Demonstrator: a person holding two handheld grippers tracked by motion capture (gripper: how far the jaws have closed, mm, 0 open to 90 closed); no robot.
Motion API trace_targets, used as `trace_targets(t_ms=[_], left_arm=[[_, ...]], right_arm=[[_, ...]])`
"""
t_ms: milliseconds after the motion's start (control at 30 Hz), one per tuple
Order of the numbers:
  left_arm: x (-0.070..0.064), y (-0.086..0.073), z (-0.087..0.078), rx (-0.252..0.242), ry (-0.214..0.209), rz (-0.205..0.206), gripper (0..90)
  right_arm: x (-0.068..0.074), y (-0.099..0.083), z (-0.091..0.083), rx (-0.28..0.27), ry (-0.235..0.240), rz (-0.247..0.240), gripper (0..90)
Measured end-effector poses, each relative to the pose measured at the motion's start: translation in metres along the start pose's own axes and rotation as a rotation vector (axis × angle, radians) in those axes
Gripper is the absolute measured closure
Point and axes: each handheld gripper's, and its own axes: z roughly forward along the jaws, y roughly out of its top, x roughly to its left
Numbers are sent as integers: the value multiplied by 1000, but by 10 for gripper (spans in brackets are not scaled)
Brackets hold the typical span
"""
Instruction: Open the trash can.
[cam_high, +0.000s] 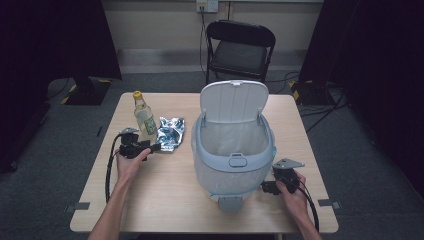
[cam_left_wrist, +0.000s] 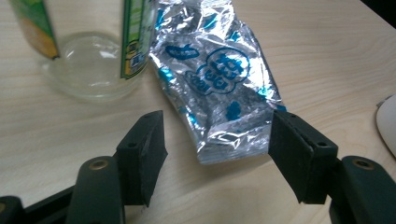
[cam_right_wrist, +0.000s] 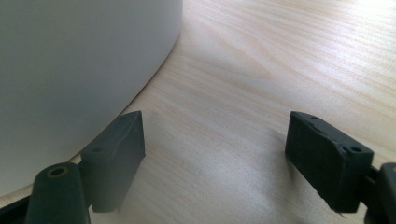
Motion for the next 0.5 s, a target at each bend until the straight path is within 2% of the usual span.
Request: trace_targets(t_ms=[67, 133, 200, 267, 400, 500], left_arm=[[-2, 0, 5, 4, 10, 9, 374], [0, -2, 9, 10, 12, -9, 393], [1, -3, 11, 21, 28, 11, 436], [2, -3, 10, 20, 36, 5, 505], [-1, -3, 8, 51, 99, 76, 693], [-7, -3, 9, 65, 127, 110, 780]], right_arm=[[0, 0, 0, 0, 0, 1, 191], [0, 0, 0, 0, 0, 0, 191], [0, 0, 0, 0, -1, 0, 191], [0, 0, 0, 0, 0, 0, 191], [0, 0, 0, 2, -2, 0, 191], [0, 0, 0, 1, -2, 0, 191]])
